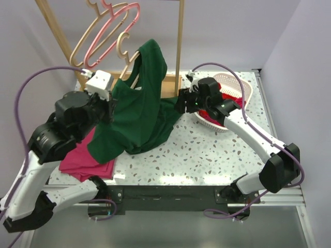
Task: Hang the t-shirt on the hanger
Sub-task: Place the hanger at the clothesline.
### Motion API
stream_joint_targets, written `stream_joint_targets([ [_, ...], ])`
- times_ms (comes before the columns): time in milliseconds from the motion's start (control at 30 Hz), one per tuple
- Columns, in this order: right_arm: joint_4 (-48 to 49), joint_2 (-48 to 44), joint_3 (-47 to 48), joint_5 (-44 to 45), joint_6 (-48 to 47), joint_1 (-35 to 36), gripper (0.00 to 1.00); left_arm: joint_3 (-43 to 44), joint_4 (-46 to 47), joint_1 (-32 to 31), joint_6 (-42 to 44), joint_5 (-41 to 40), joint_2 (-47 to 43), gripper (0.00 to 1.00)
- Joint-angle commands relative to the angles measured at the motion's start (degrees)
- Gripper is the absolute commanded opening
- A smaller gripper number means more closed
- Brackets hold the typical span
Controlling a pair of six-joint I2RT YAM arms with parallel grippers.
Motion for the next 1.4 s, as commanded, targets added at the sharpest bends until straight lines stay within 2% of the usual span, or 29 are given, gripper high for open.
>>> stream_joint_targets([
  [0, -0.8, -1.0, 4.5, 1.4, -1.2, 0.9, 0.64, 4.1, 11.5, 0.1, -0.2, -4.3, 6.1, 0.00],
  [100, -1.7, -1.6, 5.0, 1.5, -0.9, 1.2, 0.64, 7.6, 12.3, 0.1, 1.3, -7.9, 11.0, 0.00],
  [267, -2.9, -3.0, 5.4, 1.6, -0.5, 1.6, 0.64, 14.1, 14.0, 0.9, 3.3, -8.1, 18.6, 0.00],
  [567, -5.5, -6.3, 5.8, 3.0, -0.6, 2.1, 0.64, 25.5, 16.0, 6.0, 4.3, -1.3, 26.3, 0.00],
  [733, -6.6, -6.7, 7.2, 2.9, -0.8, 2.1, 0.63, 33.2, 14.2, 8.6, 4.6, 1.8, 30.7, 0.00],
  [1100, -8.3, -7.7, 8.8, 2.9, -1.0, 2.2, 0.63, 40.3, 15.6, 10.7, 4.5, 6.4, 37.9, 0.00],
  [1367, -8.4, -8.5, 8.7, 3.1, -1.0, 2.2, 0.63, 41.6, 17.7, 11.2, 4.6, 8.1, 41.6, 0.00],
])
